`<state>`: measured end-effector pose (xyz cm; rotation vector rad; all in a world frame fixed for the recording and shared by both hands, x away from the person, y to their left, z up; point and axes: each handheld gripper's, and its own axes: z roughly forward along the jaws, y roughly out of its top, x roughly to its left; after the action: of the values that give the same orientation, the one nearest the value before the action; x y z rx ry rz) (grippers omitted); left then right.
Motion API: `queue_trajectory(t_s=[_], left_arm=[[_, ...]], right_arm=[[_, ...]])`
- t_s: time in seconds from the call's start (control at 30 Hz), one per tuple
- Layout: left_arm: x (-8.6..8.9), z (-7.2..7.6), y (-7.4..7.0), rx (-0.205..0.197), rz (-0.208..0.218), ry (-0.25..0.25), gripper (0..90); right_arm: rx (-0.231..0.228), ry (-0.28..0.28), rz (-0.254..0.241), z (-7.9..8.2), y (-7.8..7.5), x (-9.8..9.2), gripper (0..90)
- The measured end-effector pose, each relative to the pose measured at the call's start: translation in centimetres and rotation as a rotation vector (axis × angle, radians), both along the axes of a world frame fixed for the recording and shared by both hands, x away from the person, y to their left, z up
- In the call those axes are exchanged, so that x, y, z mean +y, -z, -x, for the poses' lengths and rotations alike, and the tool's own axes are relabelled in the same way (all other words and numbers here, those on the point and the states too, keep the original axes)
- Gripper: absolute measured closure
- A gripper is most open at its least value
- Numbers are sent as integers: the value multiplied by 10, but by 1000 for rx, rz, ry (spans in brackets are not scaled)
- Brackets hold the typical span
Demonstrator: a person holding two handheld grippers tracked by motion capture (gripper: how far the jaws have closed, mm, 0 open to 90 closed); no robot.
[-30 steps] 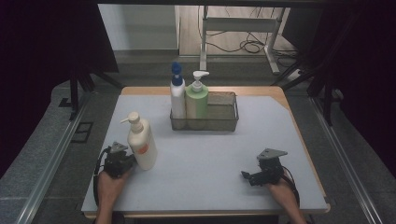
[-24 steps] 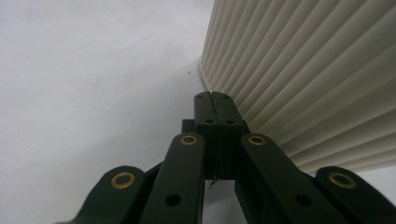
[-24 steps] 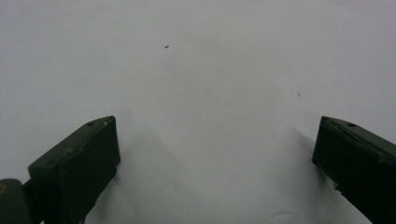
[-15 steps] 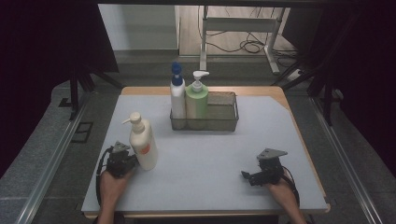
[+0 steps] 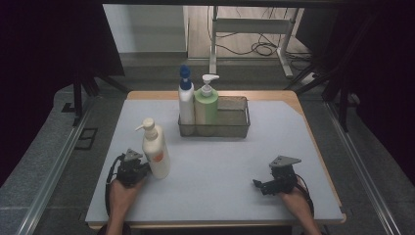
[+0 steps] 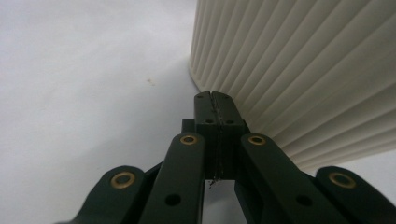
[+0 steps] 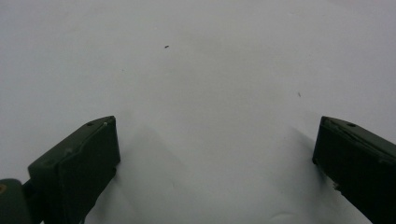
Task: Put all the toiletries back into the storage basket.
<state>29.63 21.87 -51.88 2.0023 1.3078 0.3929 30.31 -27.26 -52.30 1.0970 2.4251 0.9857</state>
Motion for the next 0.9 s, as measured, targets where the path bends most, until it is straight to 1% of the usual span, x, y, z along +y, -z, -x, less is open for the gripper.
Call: queue_trajectory(t_s=[0.1,0.33,0.53,0.67,0.9], left_arm=[[-6,1,0,-1,-1,12,894],[-20,5,-1,4,-21,55,894],[-28,10,-2,8,-30,82,894],[-33,14,-2,11,-24,101,894],[-43,16,-3,7,-34,132,894]], right_arm=[[0,0,0,0,0,0,1],[0,0,0,0,0,0,1],[0,0,0,0,0,0,1],[0,0,-1,0,0,0,1],[1,0,-1,0,0,0,1]])
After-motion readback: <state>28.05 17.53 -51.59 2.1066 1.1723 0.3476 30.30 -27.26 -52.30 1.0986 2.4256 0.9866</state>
